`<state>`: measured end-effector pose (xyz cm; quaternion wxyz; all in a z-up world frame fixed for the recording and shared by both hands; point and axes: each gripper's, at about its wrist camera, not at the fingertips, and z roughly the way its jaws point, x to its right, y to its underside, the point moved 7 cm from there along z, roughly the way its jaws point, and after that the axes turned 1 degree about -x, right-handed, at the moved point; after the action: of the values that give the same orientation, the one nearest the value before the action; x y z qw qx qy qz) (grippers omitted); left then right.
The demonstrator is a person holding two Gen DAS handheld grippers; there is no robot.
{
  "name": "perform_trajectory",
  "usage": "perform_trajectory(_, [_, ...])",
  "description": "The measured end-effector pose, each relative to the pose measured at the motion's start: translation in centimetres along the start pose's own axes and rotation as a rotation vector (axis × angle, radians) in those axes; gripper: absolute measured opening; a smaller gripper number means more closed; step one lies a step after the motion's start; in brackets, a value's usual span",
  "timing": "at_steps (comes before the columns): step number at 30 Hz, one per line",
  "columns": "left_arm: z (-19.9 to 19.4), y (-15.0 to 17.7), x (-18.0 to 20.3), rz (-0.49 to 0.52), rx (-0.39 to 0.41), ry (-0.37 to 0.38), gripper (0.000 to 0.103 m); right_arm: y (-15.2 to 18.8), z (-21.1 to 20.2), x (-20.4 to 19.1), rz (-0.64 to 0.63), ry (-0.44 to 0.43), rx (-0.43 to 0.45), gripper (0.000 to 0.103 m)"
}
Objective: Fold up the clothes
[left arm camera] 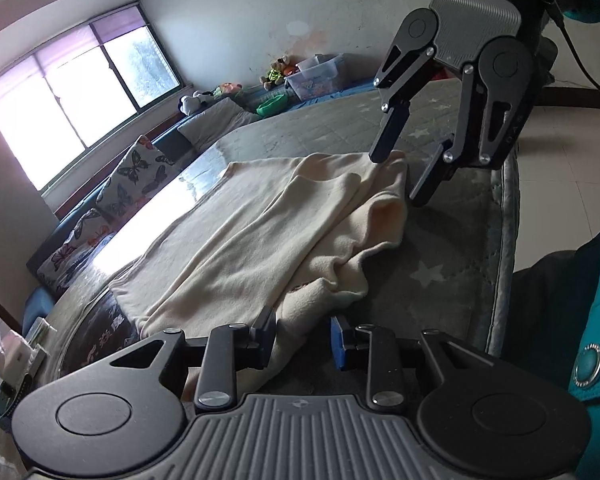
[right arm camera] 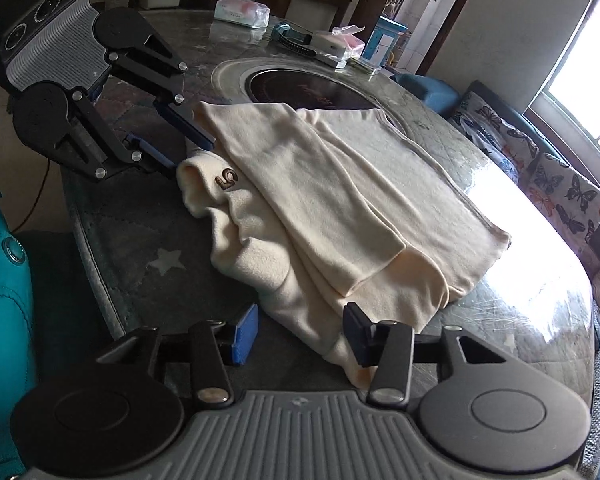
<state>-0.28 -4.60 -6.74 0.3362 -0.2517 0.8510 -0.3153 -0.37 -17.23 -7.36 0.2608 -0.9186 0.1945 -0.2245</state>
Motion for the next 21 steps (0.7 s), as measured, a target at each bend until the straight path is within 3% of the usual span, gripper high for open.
perform_trajectory(1, [0.2, -0.1, -0.1, -0.008, 0.006, -0.005, 0.02, 0.0, 0.0, 0.0, -0.005, 0.004, 0.003, 0.055])
perform_trajectory(4, [0.2, -0.8, -0.8, -0.056, 0.032, -0.017, 0.009, -0.1, -0.1, -0.2, -0.022, 0.018, 0.018, 0.058])
perform_trajectory(6, [0.2, -1.5, -1.9, -0.119, 0.045, -0.018, 0.008, -0.2, -0.2, -0.4, -0.036, 0.023, 0.029, 0.063])
perform_trajectory(11, [0.6, -3.0, -5.8, -0.315, 0.061, -0.007, 0.008, -0.8, 0.3, -0.7, -0.075, 0.03, 0.064, 0.064])
perform_trajectory(19, [0.6, -3.2, -6.4, -0.354, 0.062, 0.008, 0.008, -2.6, 1.8, -0.2, -0.093, 0.069, 0.14, 0.059])
perform_trajectory(21, [0.5, -3.0, -6.0, -0.349, 0.055, 0.012, 0.008, -2.8, 2.5, 0.1, -0.09, 0.061, 0.132, 0.047])
